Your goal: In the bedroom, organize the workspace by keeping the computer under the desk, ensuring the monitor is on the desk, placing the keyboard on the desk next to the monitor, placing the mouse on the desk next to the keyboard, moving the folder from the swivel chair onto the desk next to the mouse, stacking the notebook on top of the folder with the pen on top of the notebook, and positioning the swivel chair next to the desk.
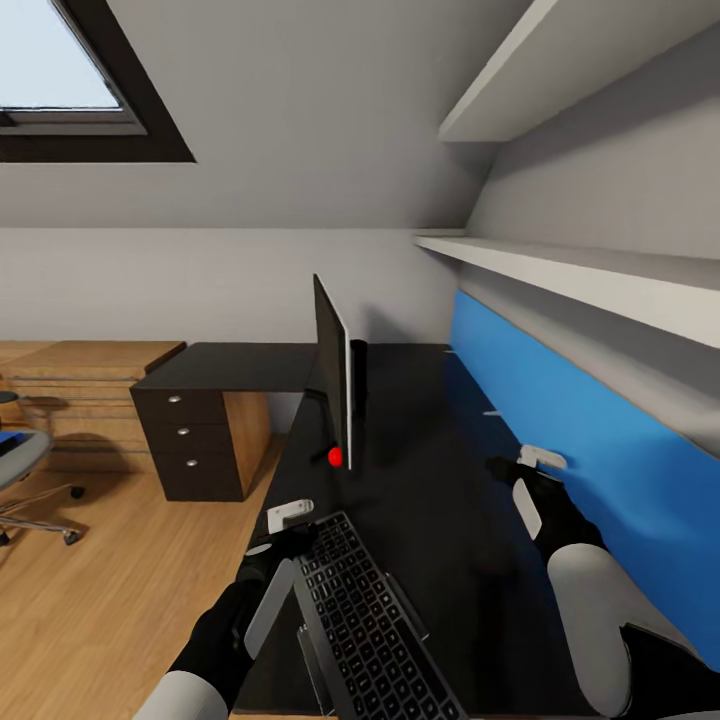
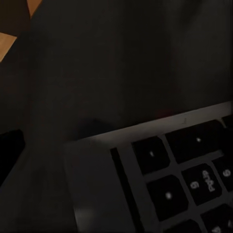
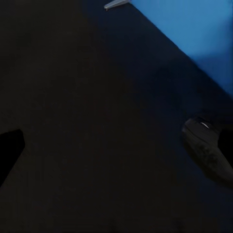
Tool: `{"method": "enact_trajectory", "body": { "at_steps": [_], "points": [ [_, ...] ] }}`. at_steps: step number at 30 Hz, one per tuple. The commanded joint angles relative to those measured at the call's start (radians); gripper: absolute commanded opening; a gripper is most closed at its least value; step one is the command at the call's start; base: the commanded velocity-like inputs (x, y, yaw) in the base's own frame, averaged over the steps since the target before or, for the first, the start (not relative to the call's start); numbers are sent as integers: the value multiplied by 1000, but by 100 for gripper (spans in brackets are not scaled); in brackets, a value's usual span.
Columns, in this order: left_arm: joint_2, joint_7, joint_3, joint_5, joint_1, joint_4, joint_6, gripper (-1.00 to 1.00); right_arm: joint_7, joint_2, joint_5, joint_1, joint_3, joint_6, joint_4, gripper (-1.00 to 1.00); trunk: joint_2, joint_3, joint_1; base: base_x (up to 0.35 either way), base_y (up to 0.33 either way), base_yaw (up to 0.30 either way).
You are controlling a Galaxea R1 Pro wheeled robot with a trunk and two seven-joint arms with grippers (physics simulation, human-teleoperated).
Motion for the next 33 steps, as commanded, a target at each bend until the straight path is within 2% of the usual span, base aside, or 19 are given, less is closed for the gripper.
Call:
{"method": "enact_trajectory", "body": {
  "at_steps": [1,26,33],
  "points": [
    [1,9,-3,10,-1,-1,2,100,-1,0,3,-1,-1,6,-2,100,-1,-1,0,28,-29,0],
    [2,7,-3,13,-1,-1,1,100,0,-3,4,-1,-1,7,-3,100,-1,-1,0,3,-4,0],
    [2,7,-2,14,-1,-1,1,100,0,-2,3,-1,0,10,-6,100,-1,-1,0,-159,-156,0]
  ]
}}
